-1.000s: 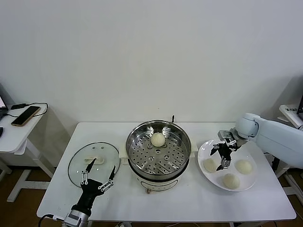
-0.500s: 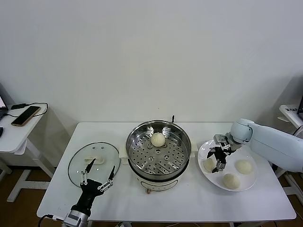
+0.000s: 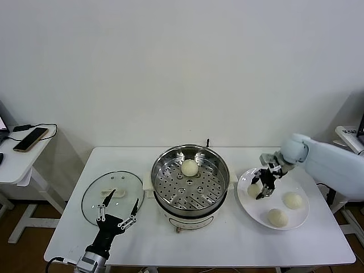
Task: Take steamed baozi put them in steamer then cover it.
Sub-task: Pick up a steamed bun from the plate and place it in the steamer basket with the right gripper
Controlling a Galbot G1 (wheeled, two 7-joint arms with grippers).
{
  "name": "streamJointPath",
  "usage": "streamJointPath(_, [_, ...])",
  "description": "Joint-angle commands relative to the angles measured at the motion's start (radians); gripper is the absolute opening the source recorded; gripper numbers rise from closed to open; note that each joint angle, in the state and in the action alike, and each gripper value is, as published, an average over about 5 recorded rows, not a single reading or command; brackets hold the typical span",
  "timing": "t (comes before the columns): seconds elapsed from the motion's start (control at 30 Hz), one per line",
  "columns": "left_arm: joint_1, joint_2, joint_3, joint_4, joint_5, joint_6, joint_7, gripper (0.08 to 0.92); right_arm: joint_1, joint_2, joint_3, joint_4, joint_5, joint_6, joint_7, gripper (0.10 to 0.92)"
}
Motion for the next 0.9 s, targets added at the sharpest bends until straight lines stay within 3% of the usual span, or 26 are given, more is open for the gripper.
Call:
streamJointPath(0.03, [-0.001, 0.003, 0.003, -0.004, -0.001, 0.001, 0.000, 0.823, 0.276, 0.036, -0.111, 0.015, 0.057, 0.004, -0.134, 0.653])
streamJointPath(0.43, [-0.005, 0.018, 0.009, 0.009, -0.003, -0.013, -0.002, 0.823, 0.518, 0.287, -0.209, 0.111, 0.274, -0.048, -0.187, 0.651])
streamJointPath(0.9, [-0.031, 0.013, 0.006, 0.042, -0.004, -0.025, -0.002, 0.823, 0.390, 0.535, -0.306, 0.217, 0.478, -0.185, 0.092, 0.637])
